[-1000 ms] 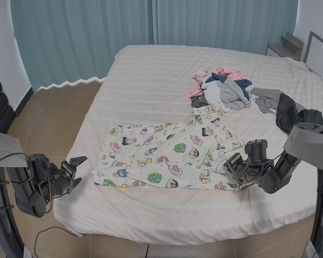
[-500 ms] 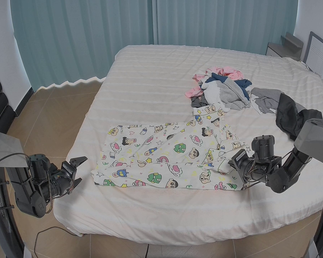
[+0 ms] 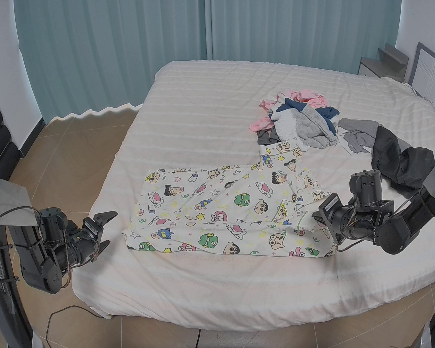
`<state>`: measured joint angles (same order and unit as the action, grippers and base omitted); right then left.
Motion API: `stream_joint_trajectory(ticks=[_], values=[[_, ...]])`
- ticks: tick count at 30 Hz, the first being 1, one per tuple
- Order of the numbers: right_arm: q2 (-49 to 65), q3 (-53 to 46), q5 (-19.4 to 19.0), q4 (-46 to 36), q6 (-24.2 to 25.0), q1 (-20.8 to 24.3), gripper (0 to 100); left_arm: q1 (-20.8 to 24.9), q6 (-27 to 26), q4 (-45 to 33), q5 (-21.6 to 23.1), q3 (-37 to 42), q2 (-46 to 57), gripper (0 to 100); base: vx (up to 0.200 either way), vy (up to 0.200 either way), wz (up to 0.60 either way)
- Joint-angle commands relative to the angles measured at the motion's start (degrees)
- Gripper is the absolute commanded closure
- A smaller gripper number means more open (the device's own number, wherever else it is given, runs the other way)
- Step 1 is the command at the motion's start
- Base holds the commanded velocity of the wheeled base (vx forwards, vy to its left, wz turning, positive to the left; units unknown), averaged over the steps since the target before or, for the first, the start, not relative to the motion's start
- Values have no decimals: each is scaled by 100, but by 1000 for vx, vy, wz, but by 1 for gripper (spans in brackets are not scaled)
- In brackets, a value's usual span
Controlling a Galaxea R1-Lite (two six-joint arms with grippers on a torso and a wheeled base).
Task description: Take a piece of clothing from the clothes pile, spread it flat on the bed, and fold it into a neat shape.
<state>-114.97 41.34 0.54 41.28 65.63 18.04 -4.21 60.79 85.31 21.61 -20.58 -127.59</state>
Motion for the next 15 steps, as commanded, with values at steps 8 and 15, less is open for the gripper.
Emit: stream_joint_trajectory(ticks=[8, 15], values=[[379, 744, 289, -1403, -7, 147, 100, -10, 3, 3, 1, 1, -3, 0, 0, 0, 0], [493, 1096, 289, -1834, -16, 147, 100, -10, 3, 3, 1, 1, -3, 0, 0, 0, 0]])
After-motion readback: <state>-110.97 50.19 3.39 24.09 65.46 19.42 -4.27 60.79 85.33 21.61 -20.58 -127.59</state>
